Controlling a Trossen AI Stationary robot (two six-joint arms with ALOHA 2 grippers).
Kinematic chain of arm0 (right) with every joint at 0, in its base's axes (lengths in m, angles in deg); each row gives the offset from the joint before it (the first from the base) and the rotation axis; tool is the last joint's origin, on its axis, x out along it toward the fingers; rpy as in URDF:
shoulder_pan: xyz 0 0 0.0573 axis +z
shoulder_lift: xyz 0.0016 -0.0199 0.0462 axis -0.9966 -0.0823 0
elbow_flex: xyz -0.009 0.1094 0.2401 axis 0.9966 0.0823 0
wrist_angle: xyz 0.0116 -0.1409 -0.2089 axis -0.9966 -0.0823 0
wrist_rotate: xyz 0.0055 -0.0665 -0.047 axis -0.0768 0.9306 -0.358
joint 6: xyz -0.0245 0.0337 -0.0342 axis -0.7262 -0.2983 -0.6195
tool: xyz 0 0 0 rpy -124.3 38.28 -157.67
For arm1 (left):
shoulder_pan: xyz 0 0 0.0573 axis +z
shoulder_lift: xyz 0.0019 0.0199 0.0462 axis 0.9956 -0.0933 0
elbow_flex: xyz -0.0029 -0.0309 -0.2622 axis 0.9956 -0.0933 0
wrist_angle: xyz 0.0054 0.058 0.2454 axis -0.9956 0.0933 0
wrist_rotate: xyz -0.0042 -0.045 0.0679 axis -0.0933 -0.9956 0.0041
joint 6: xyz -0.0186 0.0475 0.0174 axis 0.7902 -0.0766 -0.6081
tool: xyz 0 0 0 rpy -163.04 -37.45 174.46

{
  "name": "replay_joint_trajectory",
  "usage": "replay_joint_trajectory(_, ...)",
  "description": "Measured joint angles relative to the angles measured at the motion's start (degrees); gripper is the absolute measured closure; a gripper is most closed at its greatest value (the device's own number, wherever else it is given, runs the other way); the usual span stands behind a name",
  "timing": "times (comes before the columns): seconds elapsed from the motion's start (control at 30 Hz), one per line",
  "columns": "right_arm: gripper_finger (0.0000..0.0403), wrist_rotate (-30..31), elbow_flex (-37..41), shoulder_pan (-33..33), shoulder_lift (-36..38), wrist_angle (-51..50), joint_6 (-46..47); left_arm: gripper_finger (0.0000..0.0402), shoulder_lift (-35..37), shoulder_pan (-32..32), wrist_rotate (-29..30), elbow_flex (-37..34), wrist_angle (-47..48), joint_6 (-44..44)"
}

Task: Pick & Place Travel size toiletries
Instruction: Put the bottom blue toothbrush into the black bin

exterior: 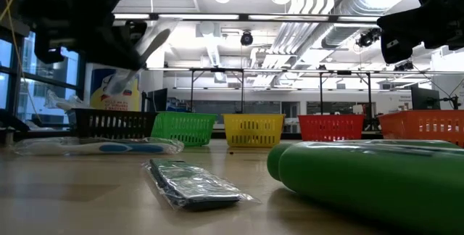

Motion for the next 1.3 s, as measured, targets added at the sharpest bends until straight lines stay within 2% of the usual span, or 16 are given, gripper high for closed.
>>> replay_joint_trajectory(0.73, 0.0398, 0.24, 0.00, 0.00, 0.00, 0.00, 0.28, 0.0382, -0.01, 0.00, -0.08, -0.05, 0.68, -2.98)
replay_joint_trajectory(1.3, 0.0399, 0.22, -0.02, 0.00, 0.00, -0.02, 0.26, 0.0382, -0.01, 0.38, 0.21, -0.10, 5.30, -4.48)
